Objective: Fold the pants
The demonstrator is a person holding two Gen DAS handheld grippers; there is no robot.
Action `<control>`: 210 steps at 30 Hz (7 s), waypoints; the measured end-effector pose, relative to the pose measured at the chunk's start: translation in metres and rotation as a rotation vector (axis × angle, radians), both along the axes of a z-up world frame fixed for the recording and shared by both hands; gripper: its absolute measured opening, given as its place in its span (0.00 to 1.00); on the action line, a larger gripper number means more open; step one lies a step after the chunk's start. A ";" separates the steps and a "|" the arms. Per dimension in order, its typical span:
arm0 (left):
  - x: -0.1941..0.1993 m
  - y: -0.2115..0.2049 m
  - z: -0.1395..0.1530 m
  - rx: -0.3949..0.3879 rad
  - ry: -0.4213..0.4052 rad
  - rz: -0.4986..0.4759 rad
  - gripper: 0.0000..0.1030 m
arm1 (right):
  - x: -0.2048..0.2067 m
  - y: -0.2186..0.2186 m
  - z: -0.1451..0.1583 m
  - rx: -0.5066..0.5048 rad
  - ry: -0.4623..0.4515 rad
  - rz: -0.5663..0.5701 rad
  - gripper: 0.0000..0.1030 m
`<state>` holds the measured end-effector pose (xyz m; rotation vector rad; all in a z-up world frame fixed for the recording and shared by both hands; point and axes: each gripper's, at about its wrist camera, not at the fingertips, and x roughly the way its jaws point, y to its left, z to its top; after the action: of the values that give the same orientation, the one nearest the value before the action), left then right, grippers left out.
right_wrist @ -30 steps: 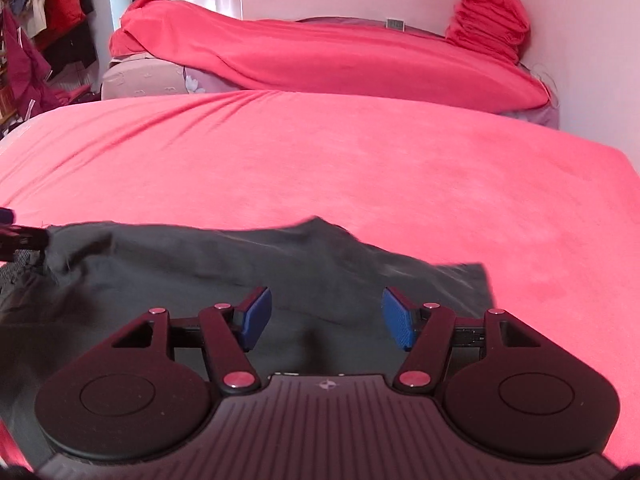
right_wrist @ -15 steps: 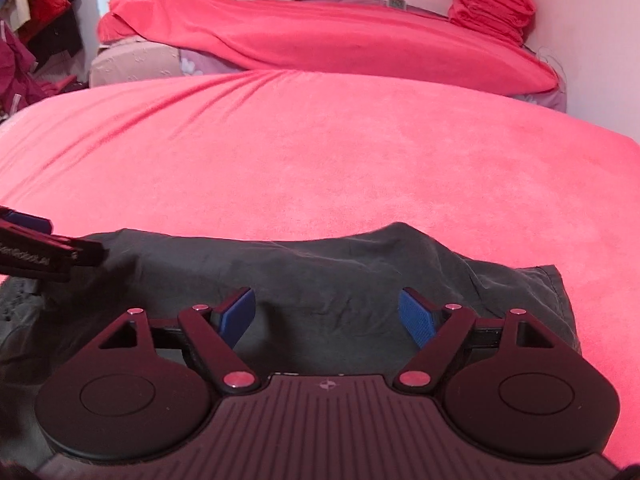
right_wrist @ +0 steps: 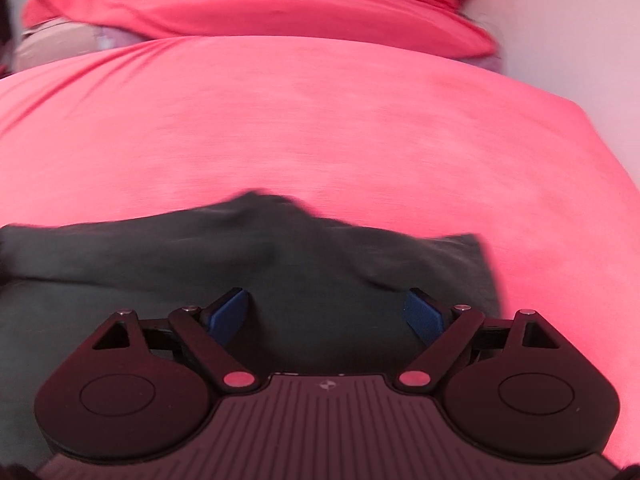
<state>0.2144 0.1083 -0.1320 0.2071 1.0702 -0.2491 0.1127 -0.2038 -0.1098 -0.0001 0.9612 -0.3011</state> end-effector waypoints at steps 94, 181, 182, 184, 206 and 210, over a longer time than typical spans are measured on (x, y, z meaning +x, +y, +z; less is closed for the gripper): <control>0.008 -0.357 -0.007 -0.165 0.235 -1.182 1.00 | -0.271 0.000 0.011 0.499 -0.272 -1.118 0.61; 0.004 -0.320 0.019 -0.241 0.103 -1.287 0.73 | -0.247 0.043 0.064 0.156 -0.306 -0.775 0.13; 0.006 -0.316 0.022 -0.244 0.097 -1.282 0.73 | -0.249 0.045 0.068 0.166 -0.322 -0.764 0.13; 0.009 -0.308 0.028 -0.249 0.084 -1.273 0.73 | -0.253 0.049 0.074 0.189 -0.351 -0.739 0.12; 0.009 -0.296 0.036 -0.259 0.056 -1.274 0.74 | -0.254 0.072 0.092 0.221 -0.403 -0.622 0.11; 0.007 -0.319 0.013 -0.223 0.103 -1.310 0.91 | -0.253 0.062 0.085 0.223 -0.384 -0.650 0.11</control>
<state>0.2219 -0.2107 -0.1194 0.6831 0.8586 -1.5548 -0.1399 -0.1418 -0.0247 0.5648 0.5843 -0.7600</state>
